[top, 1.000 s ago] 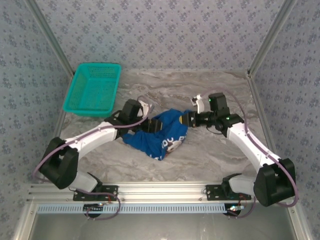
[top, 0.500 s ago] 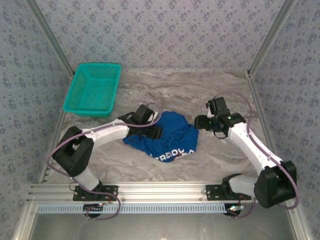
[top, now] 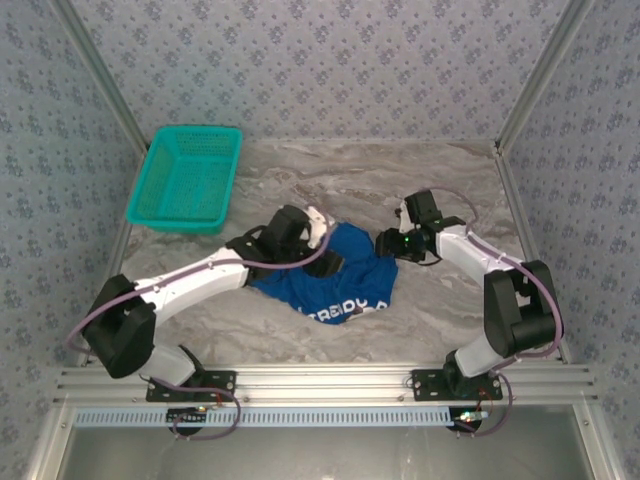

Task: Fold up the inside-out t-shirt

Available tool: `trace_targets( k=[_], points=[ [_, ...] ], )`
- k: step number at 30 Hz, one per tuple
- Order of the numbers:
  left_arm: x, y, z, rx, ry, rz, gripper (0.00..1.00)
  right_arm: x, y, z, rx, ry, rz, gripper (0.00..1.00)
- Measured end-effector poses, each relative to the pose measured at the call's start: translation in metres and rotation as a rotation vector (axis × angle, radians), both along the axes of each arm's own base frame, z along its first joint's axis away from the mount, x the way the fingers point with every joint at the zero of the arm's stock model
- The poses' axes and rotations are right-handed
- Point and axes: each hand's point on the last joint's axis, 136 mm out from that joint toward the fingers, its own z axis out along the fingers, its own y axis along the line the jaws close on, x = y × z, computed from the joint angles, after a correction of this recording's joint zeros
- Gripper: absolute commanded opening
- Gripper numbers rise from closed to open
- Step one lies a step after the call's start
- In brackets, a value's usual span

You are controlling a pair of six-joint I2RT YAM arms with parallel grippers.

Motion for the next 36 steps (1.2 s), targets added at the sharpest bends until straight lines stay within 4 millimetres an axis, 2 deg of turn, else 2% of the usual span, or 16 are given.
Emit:
trace_targets(
  k=[3, 5, 11, 13, 14, 17, 18, 20, 22, 24, 26, 29, 30, 32, 34, 36],
  points=[
    [-0.008, -0.027, -0.006, 0.032, -0.016, -0.089, 0.65, -0.005, -0.006, -0.007, 0.019, 0.028, -0.016, 0.52],
    [-0.01, -0.036, -0.015, 0.062, -0.005, -0.115, 0.59, -0.007, -0.006, -0.008, 0.023, 0.034, -0.016, 0.52],
    [-0.025, -0.036, -0.053, 0.161, 0.082, -0.141, 0.54, -0.005, -0.007, 0.003, 0.03, 0.001, -0.016, 0.53],
    [-0.026, -0.038, -0.066, 0.199, 0.113, -0.144, 0.49, -0.005, -0.007, 0.005, 0.031, -0.005, -0.015, 0.53],
    [-0.026, -0.04, -0.072, 0.213, 0.127, -0.146, 0.42, -0.005, -0.007, 0.005, 0.03, -0.007, -0.013, 0.52],
    [-0.024, -0.045, -0.085, 0.243, 0.154, -0.148, 0.09, -0.006, -0.009, 0.004, 0.015, -0.008, -0.008, 0.53],
    [-0.024, -0.045, -0.086, 0.25, 0.158, -0.149, 0.02, -0.005, -0.01, 0.005, 0.007, -0.012, -0.008, 0.54],
    [-0.021, -0.043, -0.083, 0.252, 0.156, -0.147, 0.0, -0.005, -0.014, 0.007, -0.009, -0.023, -0.012, 0.54],
    [-0.02, -0.039, -0.067, 0.203, 0.145, -0.146, 0.0, -0.004, -0.016, 0.012, -0.021, -0.043, -0.016, 0.55],
    [-0.021, -0.019, -0.037, 0.095, 0.132, -0.123, 0.0, -0.003, -0.016, 0.02, -0.021, -0.072, -0.014, 0.56],
    [-0.016, 0.013, 0.001, -0.038, 0.096, -0.061, 0.0, -0.004, -0.01, 0.026, -0.013, -0.091, 0.003, 0.5],
    [-0.003, 0.056, 0.048, -0.185, 0.02, 0.047, 0.0, -0.012, 0.02, 0.024, 0.028, -0.087, 0.076, 0.42],
    [-0.002, 0.065, 0.055, -0.21, 0.013, 0.066, 0.0, -0.019, 0.033, 0.021, 0.041, -0.076, 0.111, 0.4],
    [0.0, 0.077, 0.053, -0.222, 0.03, 0.106, 0.0, -0.038, 0.056, 0.011, 0.056, -0.048, 0.177, 0.36],
    [0.004, 0.09, 0.035, -0.201, 0.085, 0.165, 0.0, -0.061, 0.075, 0.003, 0.067, -0.008, 0.24, 0.33],
    [0.004, 0.105, 0.013, -0.169, 0.15, 0.227, 0.0, -0.073, 0.084, 0.0, 0.063, 0.009, 0.28, 0.33]
  ],
)
